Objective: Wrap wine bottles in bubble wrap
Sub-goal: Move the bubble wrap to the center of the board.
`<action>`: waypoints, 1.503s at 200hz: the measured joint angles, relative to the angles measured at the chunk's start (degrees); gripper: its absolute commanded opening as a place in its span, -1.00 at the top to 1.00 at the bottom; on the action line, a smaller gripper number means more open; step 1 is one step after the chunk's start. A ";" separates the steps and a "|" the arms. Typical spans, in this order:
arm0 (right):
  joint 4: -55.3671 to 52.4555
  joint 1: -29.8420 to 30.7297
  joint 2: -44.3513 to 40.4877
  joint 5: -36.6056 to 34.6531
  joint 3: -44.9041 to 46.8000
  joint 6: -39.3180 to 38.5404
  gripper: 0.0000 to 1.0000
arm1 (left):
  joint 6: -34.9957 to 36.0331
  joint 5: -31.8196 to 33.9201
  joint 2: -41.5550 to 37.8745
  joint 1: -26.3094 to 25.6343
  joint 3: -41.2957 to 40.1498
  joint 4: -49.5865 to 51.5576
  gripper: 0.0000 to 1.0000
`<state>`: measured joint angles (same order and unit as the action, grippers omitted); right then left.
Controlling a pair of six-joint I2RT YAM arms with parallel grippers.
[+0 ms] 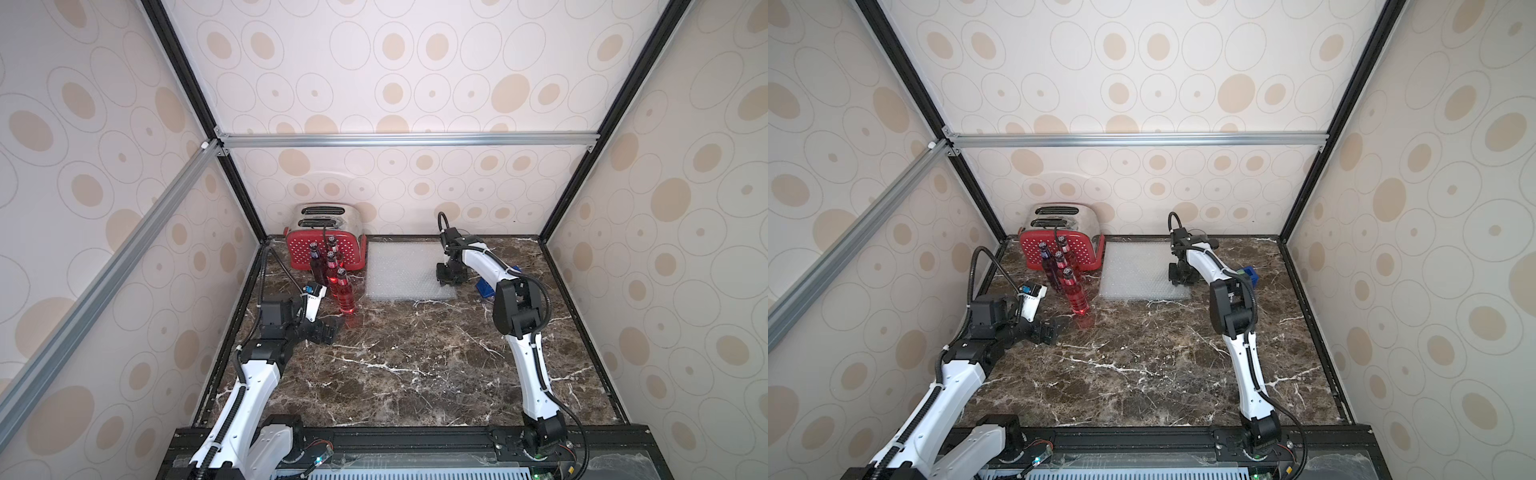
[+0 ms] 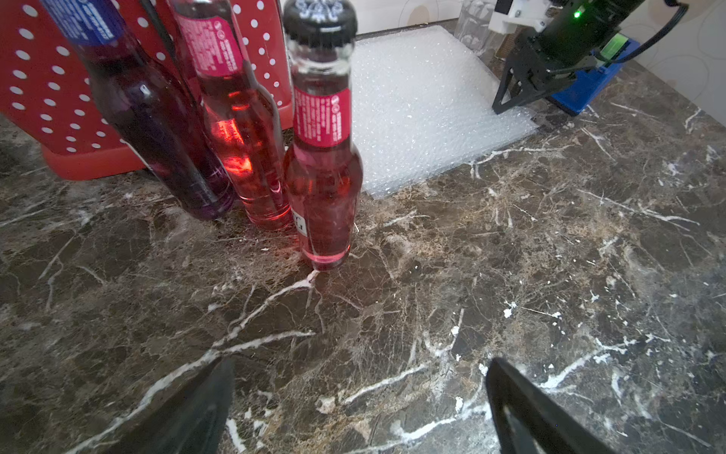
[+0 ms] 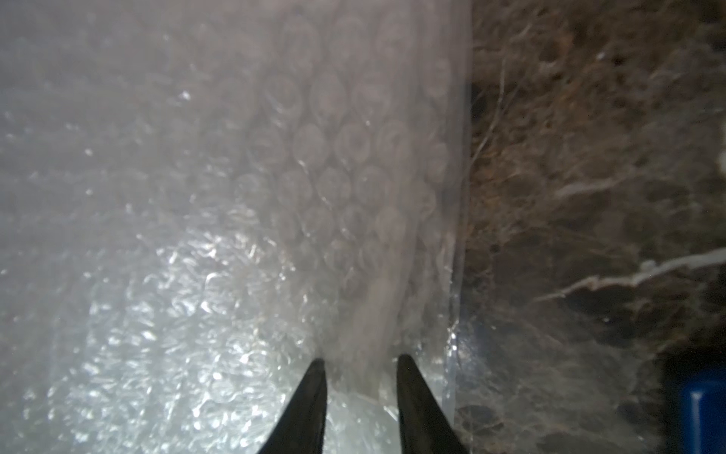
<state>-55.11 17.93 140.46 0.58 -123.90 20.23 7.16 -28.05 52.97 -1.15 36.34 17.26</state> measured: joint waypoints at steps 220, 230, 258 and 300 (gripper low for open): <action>-4.20 0.00 -9.05 0.24 3.37 -1.05 1.00 | 0.00 -0.17 -0.68 -0.31 -0.11 -0.02 -0.99; -3.98 0.04 -12.28 0.87 5.64 -0.81 1.00 | 0.00 -0.17 -0.83 -0.31 -0.11 0.00 -0.99; -2.80 0.42 -22.73 2.54 15.15 0.20 1.00 | 0.00 -0.20 -1.25 -0.31 -0.11 0.00 -0.99; -0.66 1.51 -36.24 4.98 35.82 1.16 1.00 | 0.00 -0.17 -1.55 -0.31 -0.11 0.00 -0.99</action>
<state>-55.77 19.44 104.22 5.56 -88.07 21.39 7.16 -28.23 51.42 -1.45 36.23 17.26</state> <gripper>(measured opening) 0.048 0.994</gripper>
